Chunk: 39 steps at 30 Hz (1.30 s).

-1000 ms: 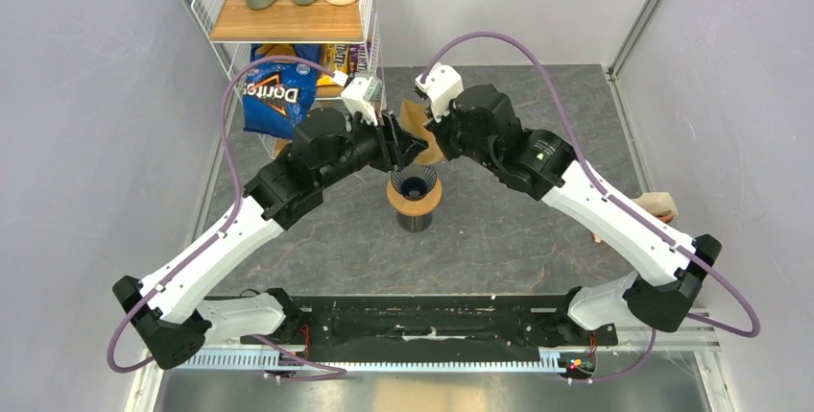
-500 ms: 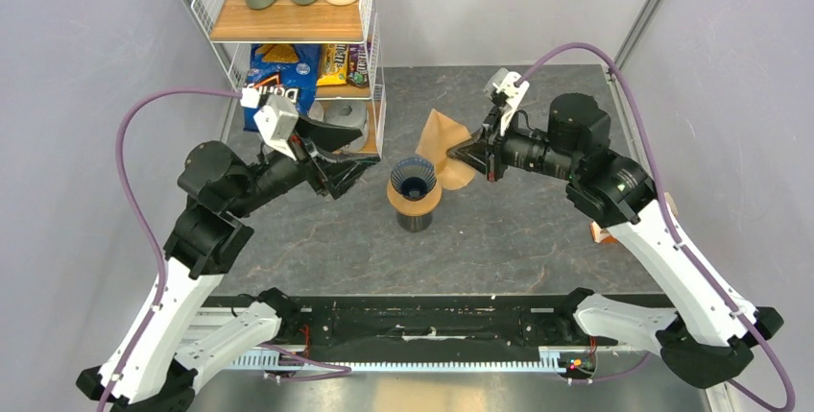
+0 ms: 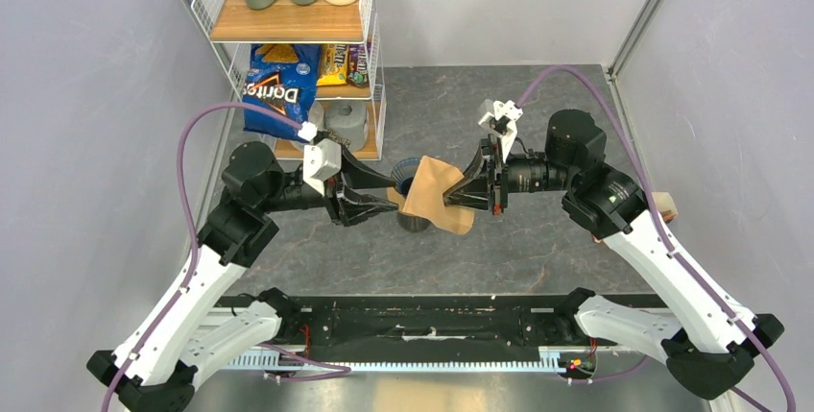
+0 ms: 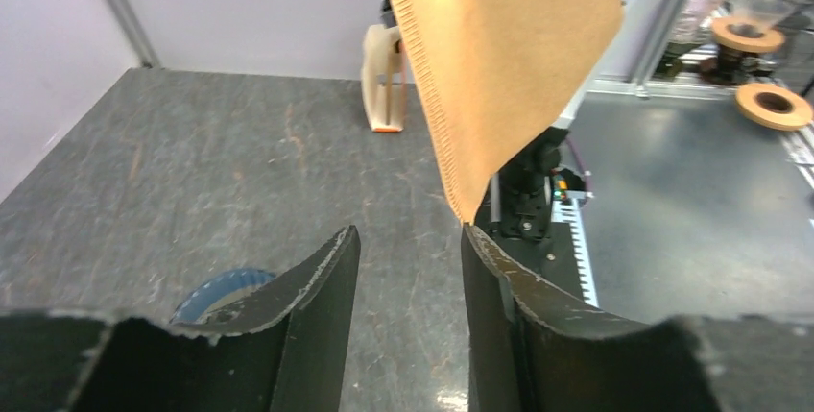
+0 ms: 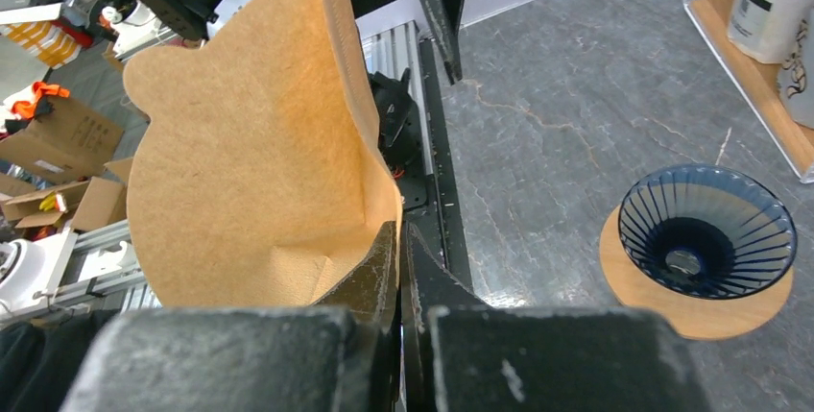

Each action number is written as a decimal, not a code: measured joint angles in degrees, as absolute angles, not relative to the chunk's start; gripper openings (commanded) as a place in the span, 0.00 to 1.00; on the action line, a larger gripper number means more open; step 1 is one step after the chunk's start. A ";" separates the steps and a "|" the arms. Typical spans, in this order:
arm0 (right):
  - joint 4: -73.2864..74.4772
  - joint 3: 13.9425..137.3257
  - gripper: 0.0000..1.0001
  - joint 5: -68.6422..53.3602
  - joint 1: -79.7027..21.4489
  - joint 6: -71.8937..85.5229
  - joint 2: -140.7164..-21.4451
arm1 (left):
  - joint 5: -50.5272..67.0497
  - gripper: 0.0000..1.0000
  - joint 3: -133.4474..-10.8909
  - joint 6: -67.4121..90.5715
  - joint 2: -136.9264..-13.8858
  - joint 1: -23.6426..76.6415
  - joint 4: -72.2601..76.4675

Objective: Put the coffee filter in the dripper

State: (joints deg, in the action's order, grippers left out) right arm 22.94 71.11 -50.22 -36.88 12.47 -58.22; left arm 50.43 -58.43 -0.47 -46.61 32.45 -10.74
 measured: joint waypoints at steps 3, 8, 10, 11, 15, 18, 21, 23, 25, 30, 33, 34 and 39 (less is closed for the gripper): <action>22.46 70.65 0.00 -51.77 -36.88 12.34 -58.08 | 53.71 0.49 -57.49 1.45 -46.61 33.06 -8.43; 21.28 70.63 0.00 -53.58 -36.88 11.42 -57.69 | 56.03 0.51 -56.16 3.79 -47.05 33.89 -7.14; 20.93 70.63 0.00 -54.24 -36.91 10.92 -57.52 | 56.05 0.51 -56.16 4.82 -47.51 34.17 -6.70; 20.82 70.61 0.00 -54.33 -36.91 10.66 -57.43 | 56.05 0.51 -56.16 5.34 -47.72 34.33 -6.44; 20.53 70.04 0.00 -54.24 -37.01 9.26 -56.93 | 56.01 0.50 -56.16 7.73 -48.84 36.16 -5.32; 20.53 69.65 0.00 -54.08 -37.28 8.40 -56.80 | 56.03 0.49 -56.12 9.28 -49.60 37.17 -4.54; 20.58 69.45 0.00 -53.89 -37.39 7.64 -56.77 | 56.10 0.53 -55.88 10.13 -49.93 37.54 -3.99; 20.71 69.45 0.00 -53.67 -37.39 6.92 -56.77 | 56.12 0.55 -55.83 10.22 -49.93 37.58 -4.12; 21.39 69.45 0.00 -53.21 -37.39 5.87 -56.58 | 56.12 0.58 -55.83 10.11 -49.71 37.65 -4.40; 24.25 69.45 0.00 -52.29 -37.39 2.85 -55.66 | 56.14 0.64 -55.88 8.21 -48.58 37.65 -7.73; 25.47 69.47 0.00 -52.25 -37.41 1.48 -55.61 | 56.10 0.64 -55.99 7.53 -48.62 37.65 -8.51; 26.04 69.47 0.00 -52.27 -37.50 0.82 -55.70 | 56.05 0.62 -56.10 7.35 -48.73 37.65 -8.69; 29.10 69.58 0.00 -52.01 -38.57 -2.70 -56.97 | 54.98 0.53 -57.54 6.37 -49.89 38.17 -8.64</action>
State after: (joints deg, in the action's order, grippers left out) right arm 29.10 69.58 -52.01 -38.57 -2.70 -56.97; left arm 54.98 -57.54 6.37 -49.89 38.17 -8.64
